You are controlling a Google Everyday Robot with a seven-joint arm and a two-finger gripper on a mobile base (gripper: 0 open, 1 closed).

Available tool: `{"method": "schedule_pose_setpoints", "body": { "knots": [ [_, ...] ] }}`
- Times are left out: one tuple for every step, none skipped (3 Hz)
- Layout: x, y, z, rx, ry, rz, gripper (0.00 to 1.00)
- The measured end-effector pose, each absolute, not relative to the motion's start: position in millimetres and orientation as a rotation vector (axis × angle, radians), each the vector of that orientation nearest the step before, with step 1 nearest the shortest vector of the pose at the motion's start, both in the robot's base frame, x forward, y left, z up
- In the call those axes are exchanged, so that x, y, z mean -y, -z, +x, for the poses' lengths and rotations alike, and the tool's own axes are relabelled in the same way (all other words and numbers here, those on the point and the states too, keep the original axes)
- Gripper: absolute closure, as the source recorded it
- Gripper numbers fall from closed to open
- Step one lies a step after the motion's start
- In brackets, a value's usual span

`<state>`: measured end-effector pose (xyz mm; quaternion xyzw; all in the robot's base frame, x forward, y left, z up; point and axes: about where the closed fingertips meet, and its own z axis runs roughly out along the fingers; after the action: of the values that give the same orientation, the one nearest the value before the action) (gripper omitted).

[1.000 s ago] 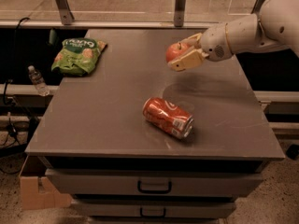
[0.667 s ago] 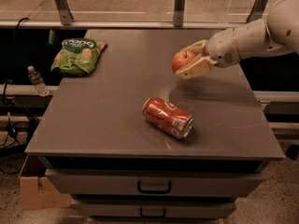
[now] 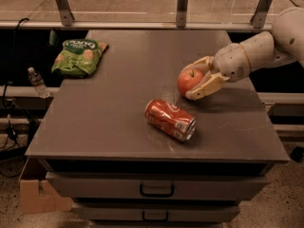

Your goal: Move apple near coke can

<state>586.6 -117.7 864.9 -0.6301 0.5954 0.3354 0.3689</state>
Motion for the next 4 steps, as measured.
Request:
{"method": "schedule_pose_setpoints", "body": {
  "knots": [
    [117,-856,561,-1.471,-0.957,-1.699,1.0],
    [112,-852,548,-1.43,-1.01,-1.753,0.82],
    [107,-848,545,-1.406,-1.027,-1.789,0.6],
    [105,-847,547,-1.397,-1.028,-1.807,0.36]
  ]
}}
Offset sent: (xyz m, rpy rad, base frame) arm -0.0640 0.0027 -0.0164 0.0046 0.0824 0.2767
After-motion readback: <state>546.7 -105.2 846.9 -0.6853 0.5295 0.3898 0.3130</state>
